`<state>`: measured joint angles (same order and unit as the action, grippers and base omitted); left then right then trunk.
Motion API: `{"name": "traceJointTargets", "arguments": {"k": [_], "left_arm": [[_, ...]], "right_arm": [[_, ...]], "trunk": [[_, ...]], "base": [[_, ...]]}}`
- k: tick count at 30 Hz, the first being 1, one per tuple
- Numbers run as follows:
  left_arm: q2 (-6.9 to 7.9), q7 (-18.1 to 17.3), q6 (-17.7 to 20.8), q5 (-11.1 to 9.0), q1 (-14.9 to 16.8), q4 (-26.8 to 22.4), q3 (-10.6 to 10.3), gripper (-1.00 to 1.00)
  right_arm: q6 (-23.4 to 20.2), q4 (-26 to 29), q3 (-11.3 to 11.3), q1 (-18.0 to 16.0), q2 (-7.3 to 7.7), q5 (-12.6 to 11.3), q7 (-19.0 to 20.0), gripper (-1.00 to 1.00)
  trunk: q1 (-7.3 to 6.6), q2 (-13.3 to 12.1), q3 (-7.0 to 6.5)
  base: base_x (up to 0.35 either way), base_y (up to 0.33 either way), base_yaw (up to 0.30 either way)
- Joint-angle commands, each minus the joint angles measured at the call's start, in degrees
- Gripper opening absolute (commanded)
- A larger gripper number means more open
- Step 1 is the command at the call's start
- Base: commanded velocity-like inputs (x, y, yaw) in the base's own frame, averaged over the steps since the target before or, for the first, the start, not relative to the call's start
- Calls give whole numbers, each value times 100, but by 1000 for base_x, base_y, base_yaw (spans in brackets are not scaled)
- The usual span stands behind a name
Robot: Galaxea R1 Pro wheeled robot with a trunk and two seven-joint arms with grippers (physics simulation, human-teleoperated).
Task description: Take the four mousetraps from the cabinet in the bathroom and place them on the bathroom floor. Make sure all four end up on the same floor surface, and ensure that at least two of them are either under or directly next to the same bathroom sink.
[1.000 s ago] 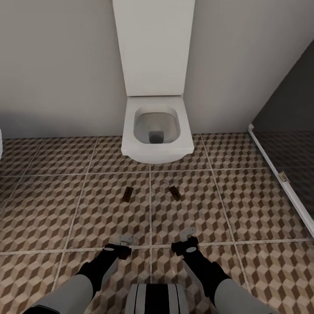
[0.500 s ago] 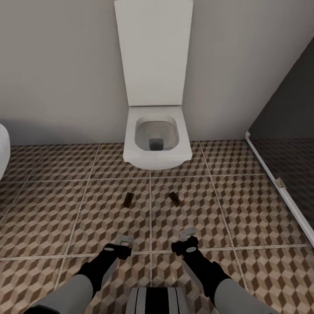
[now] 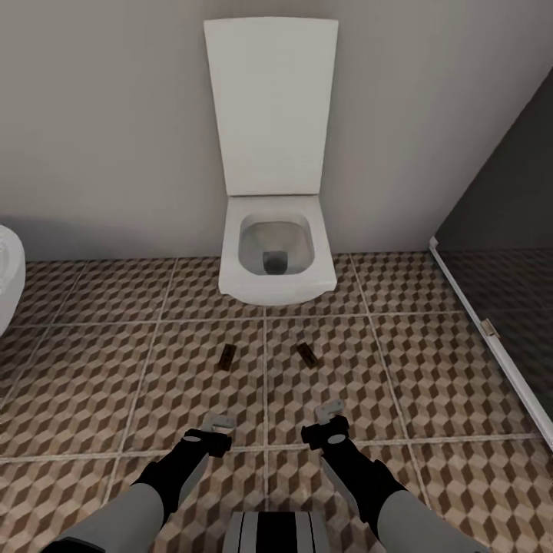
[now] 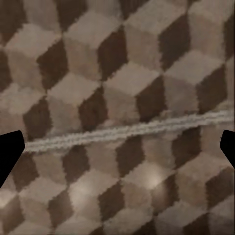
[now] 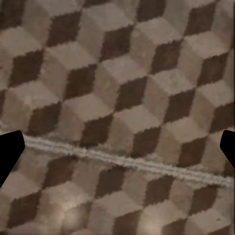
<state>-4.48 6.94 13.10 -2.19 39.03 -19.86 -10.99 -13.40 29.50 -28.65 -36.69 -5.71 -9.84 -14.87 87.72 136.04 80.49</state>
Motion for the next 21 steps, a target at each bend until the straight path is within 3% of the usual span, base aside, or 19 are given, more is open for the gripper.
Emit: {"name": "traceJointTargets", "arguments": {"k": [1,21], "left_arm": [[0,0,0,0,0,0,0,100],[0,0,0,0,0,0,0,100]], "right_arm": [[1,4,0,1,0,-2,2,100],[4,30,-4,2,0,-9,10,100]], "trunk": [[-22,-42,-19],[-462,-844,-448]], "base": [[0,0,0],[0,0,0]]}}
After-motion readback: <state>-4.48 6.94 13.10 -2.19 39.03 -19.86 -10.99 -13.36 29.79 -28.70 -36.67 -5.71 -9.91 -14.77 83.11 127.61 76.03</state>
